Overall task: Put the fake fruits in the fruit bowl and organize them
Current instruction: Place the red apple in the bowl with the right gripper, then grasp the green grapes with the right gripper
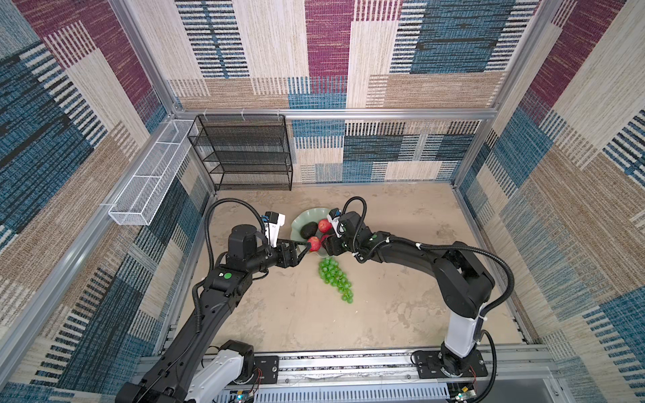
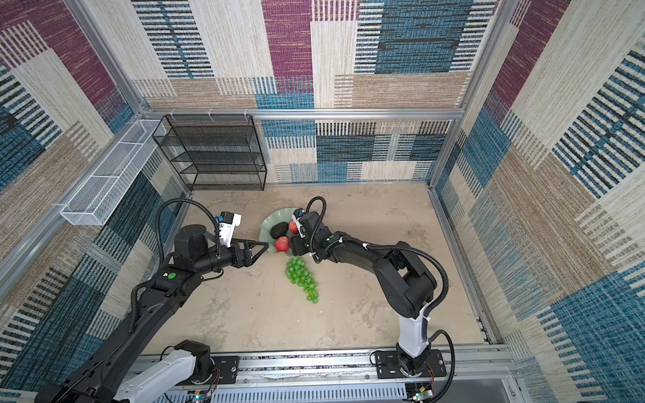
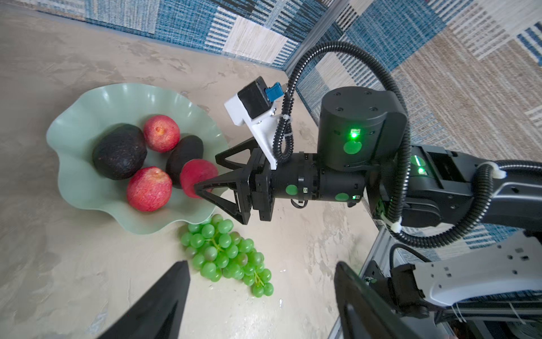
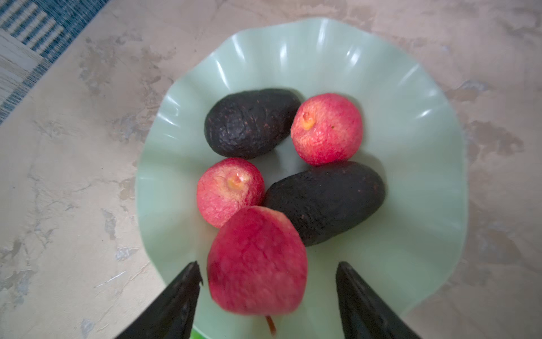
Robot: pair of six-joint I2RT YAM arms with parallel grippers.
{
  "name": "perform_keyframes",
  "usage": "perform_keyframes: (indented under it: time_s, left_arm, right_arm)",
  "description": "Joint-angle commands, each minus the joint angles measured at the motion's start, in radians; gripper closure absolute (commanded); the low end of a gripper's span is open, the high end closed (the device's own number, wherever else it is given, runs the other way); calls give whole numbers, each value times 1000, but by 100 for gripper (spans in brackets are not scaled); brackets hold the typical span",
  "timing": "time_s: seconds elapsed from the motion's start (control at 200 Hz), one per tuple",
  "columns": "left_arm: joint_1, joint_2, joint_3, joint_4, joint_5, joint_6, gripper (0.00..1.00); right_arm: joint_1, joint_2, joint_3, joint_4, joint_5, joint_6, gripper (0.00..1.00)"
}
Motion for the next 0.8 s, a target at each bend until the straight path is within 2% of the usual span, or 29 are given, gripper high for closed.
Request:
perform_keyframes:
  time_s: [0.0,0.275,0.396,0.531,0.661,0.796]
  left_arm:
    - [1,7,2,66,93,25,19]
    - [1,23,10,61,89,28,19]
    - [1,24,7,68,72,22,19]
    - [1,20,6,62,72,18,19]
    - [1,4,7,44,69,21,19]
    - [1,-13,5,37,66,26,19]
  right_arm:
    - [2,-68,-53,16,13,17,21]
    - [57,-262,-339,81,-22,51,12]
    - [92,-253,-394,120,-35,62,10]
    - [103,-193,-384,168,-32,70,10]
    - [106,-124,-349,184,-49,68,17]
    - [106,-96,-365,199,-46,73,38]
